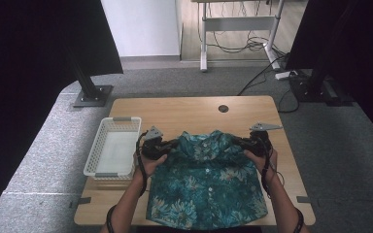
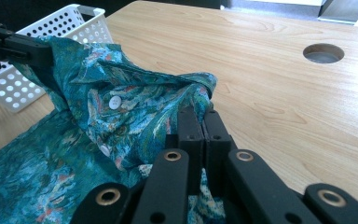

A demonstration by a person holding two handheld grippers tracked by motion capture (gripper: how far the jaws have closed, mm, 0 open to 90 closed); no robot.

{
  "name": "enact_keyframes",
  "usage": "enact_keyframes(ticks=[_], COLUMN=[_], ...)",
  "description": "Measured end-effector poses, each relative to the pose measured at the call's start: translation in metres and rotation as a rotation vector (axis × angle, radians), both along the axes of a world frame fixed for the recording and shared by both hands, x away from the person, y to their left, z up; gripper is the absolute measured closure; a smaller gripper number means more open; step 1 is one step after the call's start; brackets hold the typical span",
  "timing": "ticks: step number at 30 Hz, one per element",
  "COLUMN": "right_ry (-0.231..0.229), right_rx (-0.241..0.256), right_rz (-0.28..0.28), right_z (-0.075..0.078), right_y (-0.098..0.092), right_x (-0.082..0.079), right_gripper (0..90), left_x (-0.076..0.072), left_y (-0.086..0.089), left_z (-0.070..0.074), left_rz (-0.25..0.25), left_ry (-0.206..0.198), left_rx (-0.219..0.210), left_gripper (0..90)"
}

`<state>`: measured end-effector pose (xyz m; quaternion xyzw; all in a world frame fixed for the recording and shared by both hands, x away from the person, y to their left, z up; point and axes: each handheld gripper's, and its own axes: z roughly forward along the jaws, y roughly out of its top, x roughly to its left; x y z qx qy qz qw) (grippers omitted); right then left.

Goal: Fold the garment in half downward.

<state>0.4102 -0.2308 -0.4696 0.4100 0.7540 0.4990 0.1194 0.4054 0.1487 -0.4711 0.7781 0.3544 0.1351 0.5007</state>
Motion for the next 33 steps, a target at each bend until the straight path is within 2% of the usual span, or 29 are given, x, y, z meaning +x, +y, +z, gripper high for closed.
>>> enact_keyframes(ticks=[10,21,28,33], right_ry=[0.005,0.007,0.002,-0.010], right_rx=[0.008,0.017,0.021,0.021], right_rz=[0.027,0.044,0.058,0.072], right_z=[-0.003,-0.004,-0.004,-0.003], right_y=[-0.002,-0.003,-0.005,-0.007], right_x=[-0.001,-0.002,-0.009,-0.023], right_gripper=[88.7,88.7,88.7,88.7], left_x=[0.002,0.000,-0.008,-0.026], left_y=[0.005,0.006,0.010,0.012], left_z=[-0.006,-0.008,-0.007,-0.005], left_rz=[-0.033,-0.050,-0.052,-0.063], left_ry=[0.026,0.028,0.023,0.010], left_rx=[-0.035,-0.031,-0.036,-0.038], left_gripper=[87.5,87.5,87.5,87.5])
